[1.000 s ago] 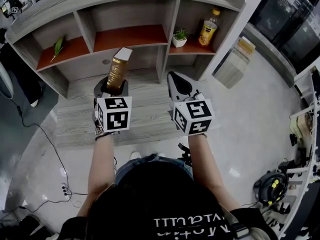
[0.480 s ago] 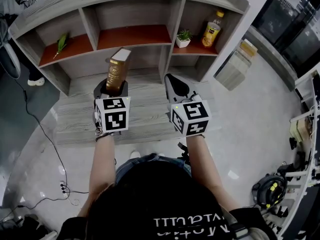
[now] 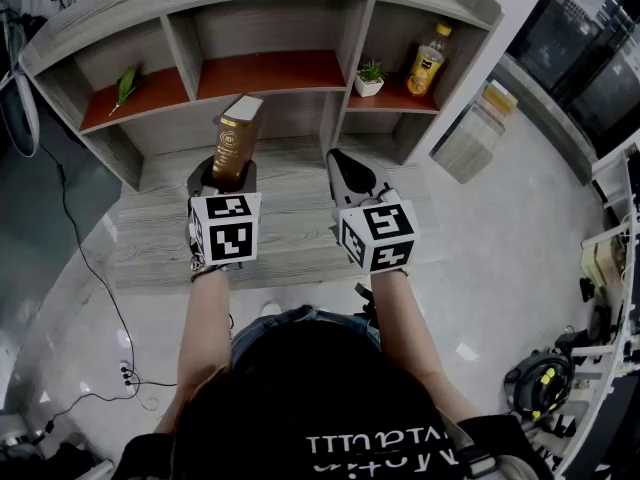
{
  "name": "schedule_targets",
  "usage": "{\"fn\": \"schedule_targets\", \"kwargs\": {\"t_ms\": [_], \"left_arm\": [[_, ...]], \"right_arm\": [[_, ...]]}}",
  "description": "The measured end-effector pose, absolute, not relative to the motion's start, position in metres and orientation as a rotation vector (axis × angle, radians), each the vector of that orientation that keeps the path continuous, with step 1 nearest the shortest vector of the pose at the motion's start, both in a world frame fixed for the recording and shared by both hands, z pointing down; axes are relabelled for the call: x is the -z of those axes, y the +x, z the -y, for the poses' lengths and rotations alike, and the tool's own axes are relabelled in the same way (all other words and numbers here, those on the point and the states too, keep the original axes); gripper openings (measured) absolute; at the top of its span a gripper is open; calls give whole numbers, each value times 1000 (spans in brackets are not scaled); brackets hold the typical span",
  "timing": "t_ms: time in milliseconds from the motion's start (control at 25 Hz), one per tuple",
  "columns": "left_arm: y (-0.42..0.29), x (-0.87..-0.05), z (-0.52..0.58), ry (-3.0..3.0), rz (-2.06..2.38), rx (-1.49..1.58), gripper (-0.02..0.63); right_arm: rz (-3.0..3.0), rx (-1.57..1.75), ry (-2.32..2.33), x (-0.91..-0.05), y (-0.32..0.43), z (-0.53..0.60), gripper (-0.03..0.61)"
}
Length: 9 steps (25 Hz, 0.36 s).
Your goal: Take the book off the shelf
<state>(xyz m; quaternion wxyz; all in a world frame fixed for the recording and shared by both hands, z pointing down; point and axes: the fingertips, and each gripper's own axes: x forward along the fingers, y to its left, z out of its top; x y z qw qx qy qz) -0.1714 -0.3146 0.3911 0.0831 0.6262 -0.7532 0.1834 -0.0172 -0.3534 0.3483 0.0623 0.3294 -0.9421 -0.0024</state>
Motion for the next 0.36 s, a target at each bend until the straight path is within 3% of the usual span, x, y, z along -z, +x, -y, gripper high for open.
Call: {"fn": "schedule_targets", "kwargs": {"t_ms": [360], "left_arm": [[-168, -391, 316, 1876, 2237, -552, 235]], "right_arm": [[2848, 2, 979, -350, -18, 352, 15]]}}
